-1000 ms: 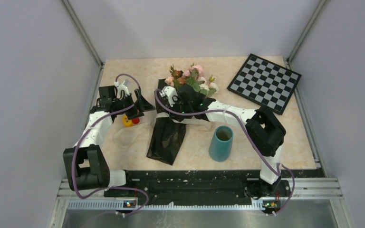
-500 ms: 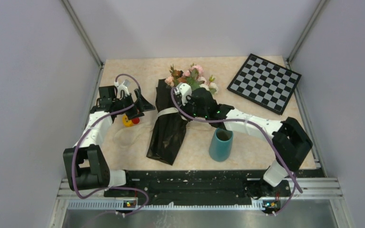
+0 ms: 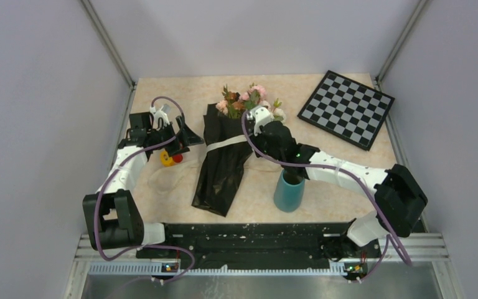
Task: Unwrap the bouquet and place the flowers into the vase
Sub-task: Untie the ribbon from the wrapping paper.
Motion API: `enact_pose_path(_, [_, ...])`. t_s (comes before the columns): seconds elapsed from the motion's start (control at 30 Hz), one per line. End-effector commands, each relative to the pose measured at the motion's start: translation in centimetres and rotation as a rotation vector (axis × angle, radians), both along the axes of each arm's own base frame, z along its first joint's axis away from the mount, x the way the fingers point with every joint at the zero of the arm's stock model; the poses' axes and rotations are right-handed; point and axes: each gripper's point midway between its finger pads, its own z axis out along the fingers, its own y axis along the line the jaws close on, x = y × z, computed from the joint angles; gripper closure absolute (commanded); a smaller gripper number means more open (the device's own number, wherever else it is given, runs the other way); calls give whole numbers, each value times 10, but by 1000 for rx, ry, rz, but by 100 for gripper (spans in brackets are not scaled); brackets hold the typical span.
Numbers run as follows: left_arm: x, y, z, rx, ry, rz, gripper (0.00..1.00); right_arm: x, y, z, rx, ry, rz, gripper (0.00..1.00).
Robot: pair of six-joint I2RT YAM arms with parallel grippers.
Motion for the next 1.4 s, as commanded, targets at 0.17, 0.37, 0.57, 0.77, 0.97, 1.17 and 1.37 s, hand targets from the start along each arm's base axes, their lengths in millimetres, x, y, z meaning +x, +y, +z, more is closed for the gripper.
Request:
enact_pose_path(0.17, [1, -4, 5, -16, -38, -19, 4, 27, -53, 35, 229, -20, -274, 100])
enact_pose_path(0.37, [1, 0, 6, 16, -44, -10, 3, 40, -107, 24, 303, 33, -419, 100])
enact_pose_path(0.57, [-2, -1, 4, 17, -40, -12, 3, 43, -164, 15, 323, 44, -603, 100])
enact_pose_path(0.77, [-12, -9, -7, 82, -17, -18, 3, 42, -231, -2, 334, 51, -860, 100])
enact_pose_path(0.97, [-22, -19, -22, 91, 11, -14, 2, 47, -264, -27, 317, 107, -975, 100])
enact_pose_path(1.17, [-31, -23, -33, 55, 24, 15, 1, 44, -291, -58, 280, 187, -1087, 98])
enact_pose_path(1.37, [-40, -39, -41, 32, 41, -23, 1, 39, -291, -63, 321, 212, -1056, 37])
